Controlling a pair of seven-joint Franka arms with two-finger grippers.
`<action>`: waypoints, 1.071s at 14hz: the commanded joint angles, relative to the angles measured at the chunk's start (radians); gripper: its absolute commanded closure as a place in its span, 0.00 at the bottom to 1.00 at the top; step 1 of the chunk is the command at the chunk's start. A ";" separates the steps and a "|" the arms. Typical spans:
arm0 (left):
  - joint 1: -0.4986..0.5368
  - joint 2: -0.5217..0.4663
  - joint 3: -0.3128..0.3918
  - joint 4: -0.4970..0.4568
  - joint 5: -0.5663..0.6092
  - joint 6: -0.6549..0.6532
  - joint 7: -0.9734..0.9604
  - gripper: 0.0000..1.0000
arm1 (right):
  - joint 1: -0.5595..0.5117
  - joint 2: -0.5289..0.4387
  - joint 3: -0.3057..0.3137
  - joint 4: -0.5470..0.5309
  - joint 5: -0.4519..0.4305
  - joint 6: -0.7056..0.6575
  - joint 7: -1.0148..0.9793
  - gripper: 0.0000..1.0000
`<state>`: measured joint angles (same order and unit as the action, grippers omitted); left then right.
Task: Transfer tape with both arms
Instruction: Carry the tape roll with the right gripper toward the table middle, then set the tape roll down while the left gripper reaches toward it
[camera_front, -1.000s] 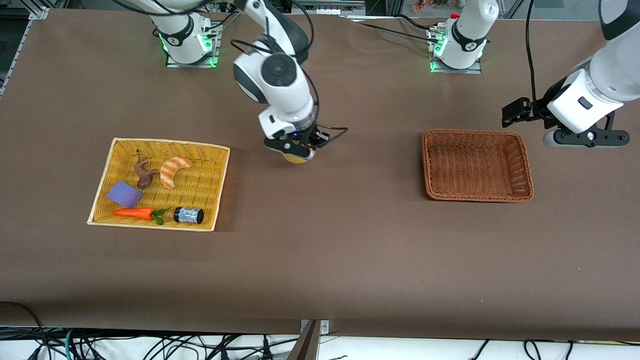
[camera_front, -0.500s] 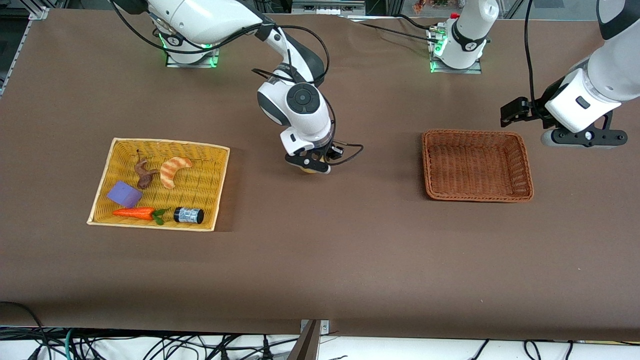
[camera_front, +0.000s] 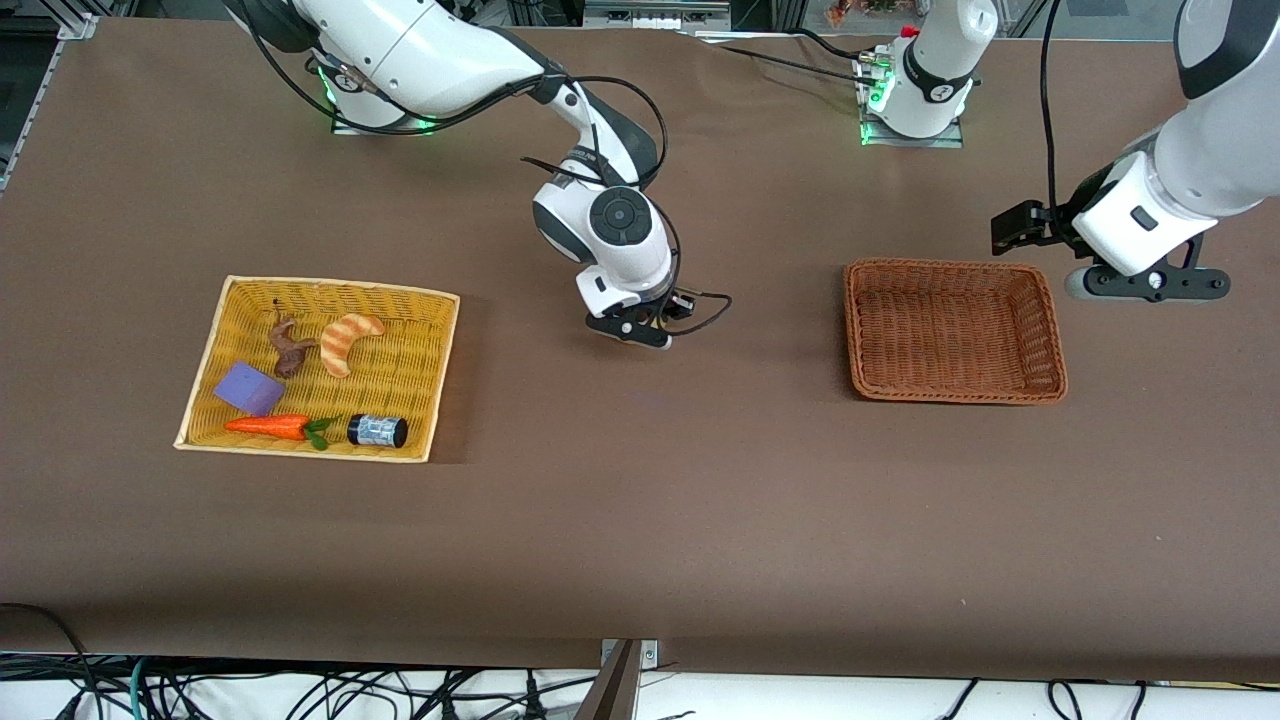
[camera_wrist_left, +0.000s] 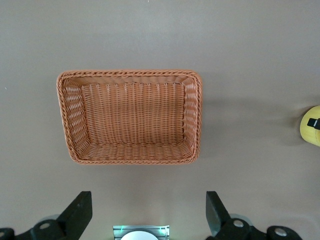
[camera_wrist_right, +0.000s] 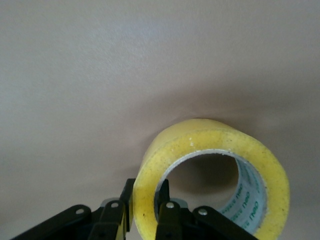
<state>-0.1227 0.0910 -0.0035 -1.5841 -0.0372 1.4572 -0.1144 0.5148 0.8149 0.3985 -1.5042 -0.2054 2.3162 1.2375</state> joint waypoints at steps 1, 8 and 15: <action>-0.006 -0.004 -0.001 -0.013 0.008 -0.001 0.012 0.00 | 0.017 0.017 -0.006 0.035 -0.019 0.005 0.020 0.55; -0.006 0.013 -0.001 -0.049 0.011 0.006 -0.001 0.00 | -0.008 -0.115 -0.006 0.122 -0.017 -0.206 -0.006 0.00; -0.018 0.036 -0.051 -0.082 -0.165 0.090 -0.082 0.00 | -0.301 -0.361 -0.044 0.117 -0.008 -0.706 -0.582 0.00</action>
<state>-0.1323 0.1185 -0.0211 -1.6364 -0.1692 1.4939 -0.1451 0.2918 0.5237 0.3508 -1.3578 -0.2149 1.7038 0.7990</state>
